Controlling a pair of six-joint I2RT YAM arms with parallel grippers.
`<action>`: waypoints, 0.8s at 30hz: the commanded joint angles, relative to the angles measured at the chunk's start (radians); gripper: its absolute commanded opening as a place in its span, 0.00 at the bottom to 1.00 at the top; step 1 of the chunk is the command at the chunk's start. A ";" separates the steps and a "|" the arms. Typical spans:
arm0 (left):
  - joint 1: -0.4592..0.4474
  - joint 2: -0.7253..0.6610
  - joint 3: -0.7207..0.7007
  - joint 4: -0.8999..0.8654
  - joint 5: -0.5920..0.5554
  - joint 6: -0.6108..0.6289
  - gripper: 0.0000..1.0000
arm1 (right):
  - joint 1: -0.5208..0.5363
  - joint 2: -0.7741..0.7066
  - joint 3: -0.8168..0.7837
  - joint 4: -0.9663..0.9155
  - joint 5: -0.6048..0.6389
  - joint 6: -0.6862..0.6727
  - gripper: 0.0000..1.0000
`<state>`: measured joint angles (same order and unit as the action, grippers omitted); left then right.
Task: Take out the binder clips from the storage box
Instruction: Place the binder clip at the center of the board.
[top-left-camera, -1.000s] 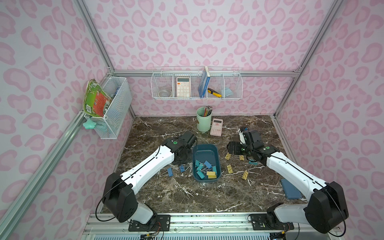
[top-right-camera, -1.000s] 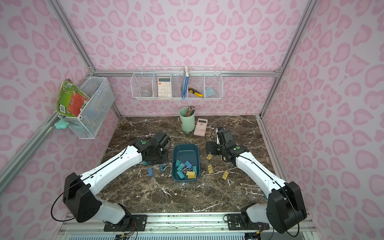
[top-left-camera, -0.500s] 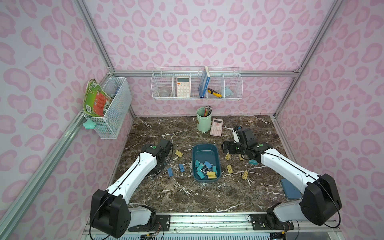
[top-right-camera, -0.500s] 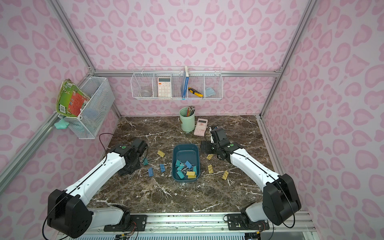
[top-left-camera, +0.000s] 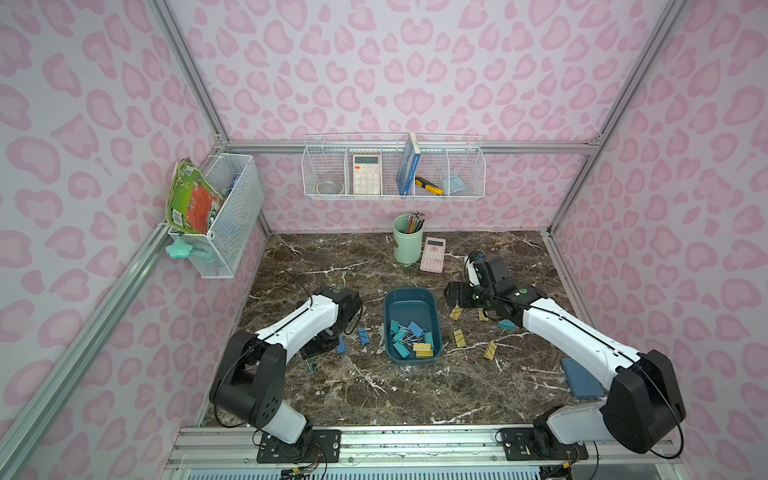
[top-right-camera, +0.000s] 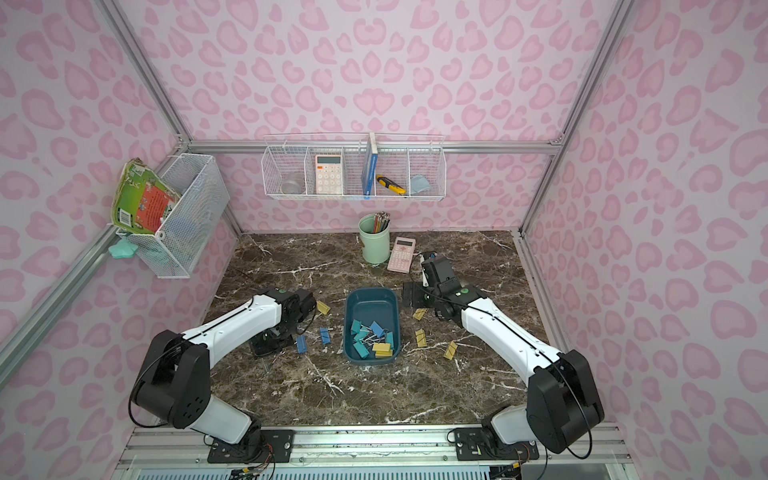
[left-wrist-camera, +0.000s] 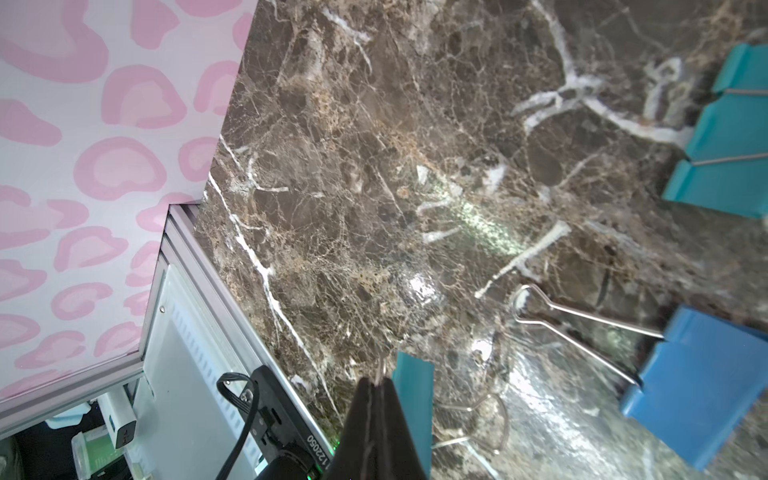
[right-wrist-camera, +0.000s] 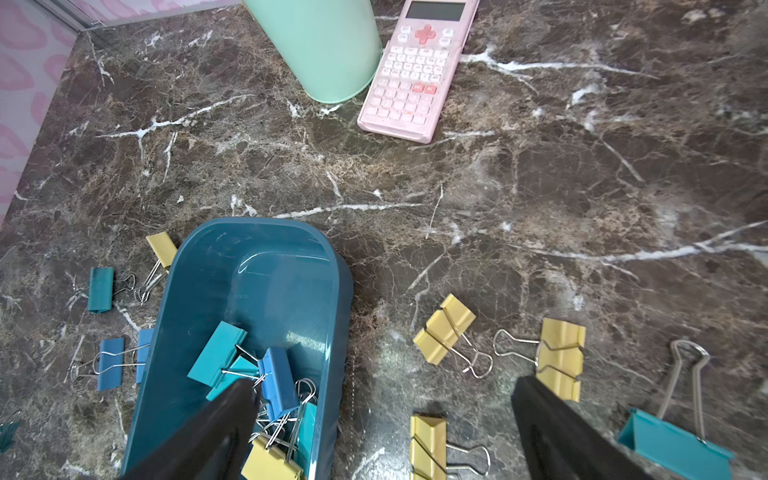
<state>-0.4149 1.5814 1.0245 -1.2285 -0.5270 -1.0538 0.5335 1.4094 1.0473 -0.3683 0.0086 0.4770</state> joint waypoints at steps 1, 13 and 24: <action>-0.042 0.034 0.002 -0.009 0.022 -0.073 0.00 | 0.002 0.003 0.003 0.008 0.010 -0.003 0.99; -0.165 0.083 0.028 0.013 0.078 -0.118 0.19 | 0.001 0.019 0.008 0.009 0.008 -0.008 0.99; -0.227 -0.019 0.079 0.019 0.123 -0.082 0.54 | 0.000 0.027 0.008 0.015 0.001 -0.004 0.99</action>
<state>-0.6407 1.5764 1.0790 -1.1915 -0.4042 -1.1545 0.5335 1.4330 1.0473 -0.3653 0.0147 0.4740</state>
